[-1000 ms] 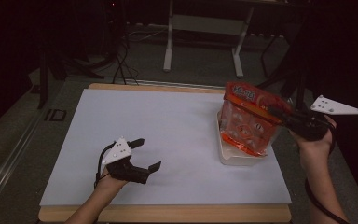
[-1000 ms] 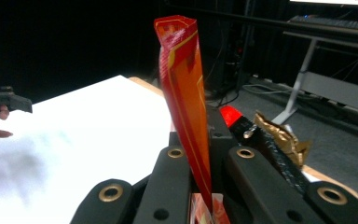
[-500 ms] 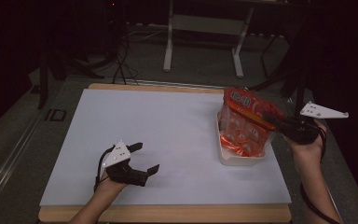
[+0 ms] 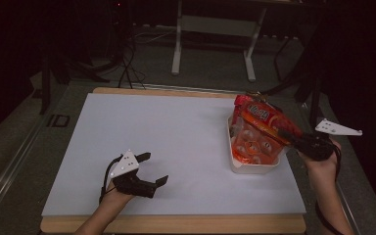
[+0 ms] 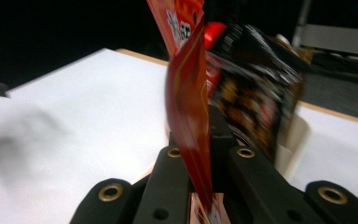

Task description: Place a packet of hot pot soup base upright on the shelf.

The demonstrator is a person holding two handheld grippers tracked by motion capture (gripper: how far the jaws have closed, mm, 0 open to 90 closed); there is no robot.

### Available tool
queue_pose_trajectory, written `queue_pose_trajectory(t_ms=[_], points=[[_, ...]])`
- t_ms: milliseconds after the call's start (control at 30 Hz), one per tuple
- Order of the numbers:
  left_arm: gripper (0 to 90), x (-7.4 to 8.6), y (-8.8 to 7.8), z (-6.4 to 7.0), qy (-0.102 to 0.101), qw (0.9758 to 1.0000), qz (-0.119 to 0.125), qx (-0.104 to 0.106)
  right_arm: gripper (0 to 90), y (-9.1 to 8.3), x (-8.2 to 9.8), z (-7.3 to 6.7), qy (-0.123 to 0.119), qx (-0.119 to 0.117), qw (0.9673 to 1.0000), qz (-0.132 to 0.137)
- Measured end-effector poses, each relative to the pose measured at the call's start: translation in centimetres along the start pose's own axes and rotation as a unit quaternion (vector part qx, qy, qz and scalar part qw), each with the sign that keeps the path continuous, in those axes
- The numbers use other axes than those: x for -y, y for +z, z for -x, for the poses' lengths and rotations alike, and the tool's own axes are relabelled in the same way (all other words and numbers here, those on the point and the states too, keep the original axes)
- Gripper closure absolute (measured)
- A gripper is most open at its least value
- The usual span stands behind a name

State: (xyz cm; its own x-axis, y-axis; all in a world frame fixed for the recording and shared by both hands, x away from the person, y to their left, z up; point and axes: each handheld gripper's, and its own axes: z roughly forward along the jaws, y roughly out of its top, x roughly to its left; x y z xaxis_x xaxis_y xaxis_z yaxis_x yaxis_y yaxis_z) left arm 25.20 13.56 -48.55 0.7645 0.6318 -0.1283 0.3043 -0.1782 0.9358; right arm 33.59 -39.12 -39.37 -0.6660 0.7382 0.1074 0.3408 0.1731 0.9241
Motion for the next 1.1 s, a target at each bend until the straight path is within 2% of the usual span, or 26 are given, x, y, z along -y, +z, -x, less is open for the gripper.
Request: queue_pose_trajectory(t_ms=[100,200,233,300,433,533,633,667,767,867,933,1000,1100], points=[[2.2,0.2,0.0,0.0,-0.001,1.0000,-0.001,0.001,89.5,-0.4,0.7,0.5,0.017,-0.005,0.9998,0.009],[2.2,0.3,0.1,0.1,-0.002,1.0000,0.000,0.003,88.2,-0.5,0.7,0.5,0.018,-0.005,0.9998,0.012],[2.2,0.4,0.1,0.2,-0.001,1.0000,0.003,0.005,76.6,-0.4,0.4,0.1,0.015,-0.002,0.9997,0.019],[2.2,0.4,0.0,0.2,-0.001,1.0000,0.007,0.006,66.6,-0.5,0.0,-0.2,0.012,-0.004,0.9994,0.032],[2.2,0.5,0.0,0.1,-0.003,0.9999,0.008,0.005,54.1,-0.9,-1.0,-1.0,0.009,-0.009,0.9984,0.055],[2.2,0.6,0.0,0.1,-0.005,0.9999,0.009,0.005,44.6,-1.4,-2.2,-2.1,-0.002,-0.016,0.9971,0.074],[2.2,0.7,-0.1,0.0,-0.005,0.9999,0.009,0.004,39.7,-1.7,-3.4,-3.5,-0.017,-0.021,0.9957,0.088],[2.2,0.7,-0.1,0.0,-0.005,0.9999,0.009,0.004,39.7,-1.7,-3.4,-3.5,-0.017,-0.021,0.9957,0.088],[2.2,0.7,-0.2,0.0,-0.006,0.9999,0.012,0.005,39.3,-1.9,-4.1,-4.9,-0.026,-0.041,0.9940,0.098],[2.2,0.8,-0.2,0.0,-0.004,0.9999,0.011,0.004,38.4,-1.6,-4.4,-6.3,-0.035,-0.059,0.9930,0.096],[2.2,0.8,-0.2,0.0,-0.003,0.9999,0.011,0.004,38.3,-1.5,-4.4,-6.8,-0.040,-0.060,0.9928,0.096],[2.2,0.9,-0.3,0.0,-0.002,0.9999,0.012,0.003,36.8,-1.0,-4.4,-8.0,-0.045,-0.081,0.9912,0.095],[2.2,0.9,-0.3,0.0,-0.001,0.9999,0.011,0.003,34.6,-0.1,-3.8,-8.7,-0.045,-0.097,0.9907,0.084]])
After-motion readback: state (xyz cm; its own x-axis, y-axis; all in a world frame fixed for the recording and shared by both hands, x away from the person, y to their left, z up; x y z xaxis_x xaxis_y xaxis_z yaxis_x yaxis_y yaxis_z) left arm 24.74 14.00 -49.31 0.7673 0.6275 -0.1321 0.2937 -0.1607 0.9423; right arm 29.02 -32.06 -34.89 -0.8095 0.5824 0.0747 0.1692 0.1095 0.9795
